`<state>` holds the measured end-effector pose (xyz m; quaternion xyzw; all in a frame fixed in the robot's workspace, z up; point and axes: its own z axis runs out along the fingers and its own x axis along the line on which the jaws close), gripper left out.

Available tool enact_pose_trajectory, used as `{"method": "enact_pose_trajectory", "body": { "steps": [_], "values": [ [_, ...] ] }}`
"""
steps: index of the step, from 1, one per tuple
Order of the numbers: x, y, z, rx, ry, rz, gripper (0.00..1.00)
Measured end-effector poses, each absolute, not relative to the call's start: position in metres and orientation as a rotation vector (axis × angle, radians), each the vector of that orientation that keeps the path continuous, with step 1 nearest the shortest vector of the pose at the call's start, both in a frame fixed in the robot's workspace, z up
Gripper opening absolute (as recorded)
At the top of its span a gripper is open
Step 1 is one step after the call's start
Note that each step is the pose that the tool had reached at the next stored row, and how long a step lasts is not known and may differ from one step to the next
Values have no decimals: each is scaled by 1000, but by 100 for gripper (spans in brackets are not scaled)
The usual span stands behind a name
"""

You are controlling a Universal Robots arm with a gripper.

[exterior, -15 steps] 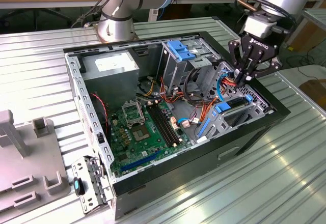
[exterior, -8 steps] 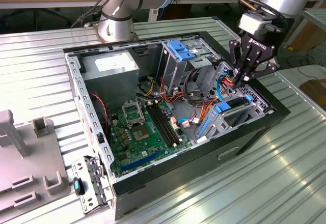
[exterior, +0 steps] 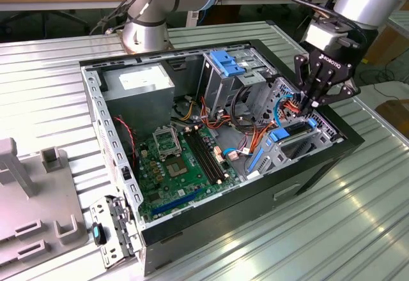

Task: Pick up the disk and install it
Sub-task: 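Insert the first disk wire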

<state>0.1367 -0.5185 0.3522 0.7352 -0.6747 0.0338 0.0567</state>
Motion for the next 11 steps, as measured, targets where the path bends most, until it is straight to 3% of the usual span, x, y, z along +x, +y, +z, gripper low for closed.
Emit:
{"method": "enact_pose_trajectory", "body": {
  "steps": [2,11],
  "values": [
    [136,-519,351,2243,-2063,137,16],
    [124,-520,350,2275,-2101,190,16]
  ]
}}
